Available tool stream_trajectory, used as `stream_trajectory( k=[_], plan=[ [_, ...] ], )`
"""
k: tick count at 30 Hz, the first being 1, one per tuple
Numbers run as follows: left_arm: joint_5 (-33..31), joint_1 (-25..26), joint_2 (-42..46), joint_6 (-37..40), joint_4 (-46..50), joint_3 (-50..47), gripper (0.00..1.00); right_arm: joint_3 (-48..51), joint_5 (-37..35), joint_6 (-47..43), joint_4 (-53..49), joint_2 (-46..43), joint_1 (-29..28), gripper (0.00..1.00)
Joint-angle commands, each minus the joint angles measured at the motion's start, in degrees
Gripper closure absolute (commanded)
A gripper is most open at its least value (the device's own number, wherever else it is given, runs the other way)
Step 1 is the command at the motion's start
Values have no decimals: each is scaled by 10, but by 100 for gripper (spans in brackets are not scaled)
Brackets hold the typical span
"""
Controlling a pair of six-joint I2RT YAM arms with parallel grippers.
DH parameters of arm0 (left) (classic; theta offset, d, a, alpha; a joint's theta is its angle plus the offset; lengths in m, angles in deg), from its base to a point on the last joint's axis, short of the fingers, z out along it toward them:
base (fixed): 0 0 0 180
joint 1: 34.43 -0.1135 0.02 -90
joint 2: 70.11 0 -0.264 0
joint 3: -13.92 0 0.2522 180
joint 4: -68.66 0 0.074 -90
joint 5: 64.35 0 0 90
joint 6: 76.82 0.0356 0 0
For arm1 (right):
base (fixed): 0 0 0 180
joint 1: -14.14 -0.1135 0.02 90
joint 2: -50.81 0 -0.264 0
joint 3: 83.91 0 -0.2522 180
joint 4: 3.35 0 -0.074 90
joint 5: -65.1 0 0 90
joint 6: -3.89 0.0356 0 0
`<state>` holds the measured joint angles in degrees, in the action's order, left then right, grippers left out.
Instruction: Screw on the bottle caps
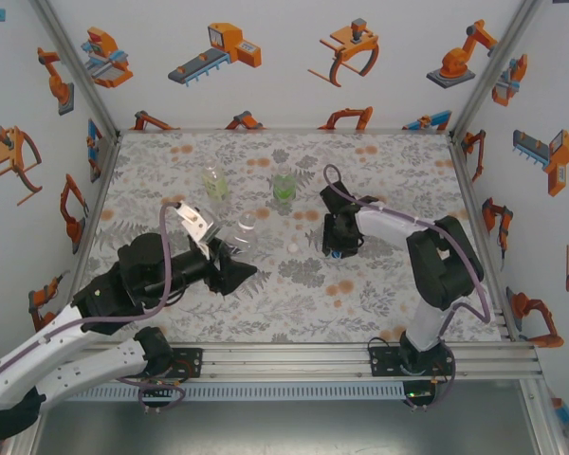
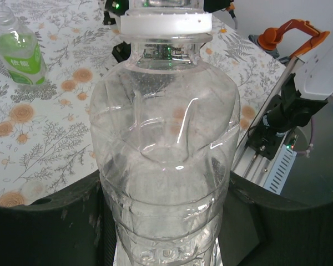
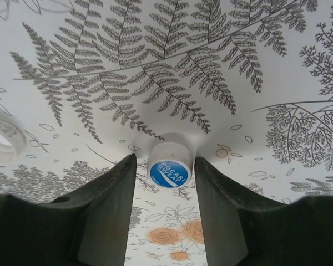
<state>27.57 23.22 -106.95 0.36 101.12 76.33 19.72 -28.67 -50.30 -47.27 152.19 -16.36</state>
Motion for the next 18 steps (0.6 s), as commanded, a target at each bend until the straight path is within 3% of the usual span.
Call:
stream_trajectory(
  k=[1, 18],
  plan=[
    [-4, -3, 10, -11, 3, 3, 100, -14, -49, -17, -40, 7, -11, 56],
    [-7, -3, 14, -15, 4, -3, 100, 3, -33, -22, -2, 0, -16, 60]
  ],
)
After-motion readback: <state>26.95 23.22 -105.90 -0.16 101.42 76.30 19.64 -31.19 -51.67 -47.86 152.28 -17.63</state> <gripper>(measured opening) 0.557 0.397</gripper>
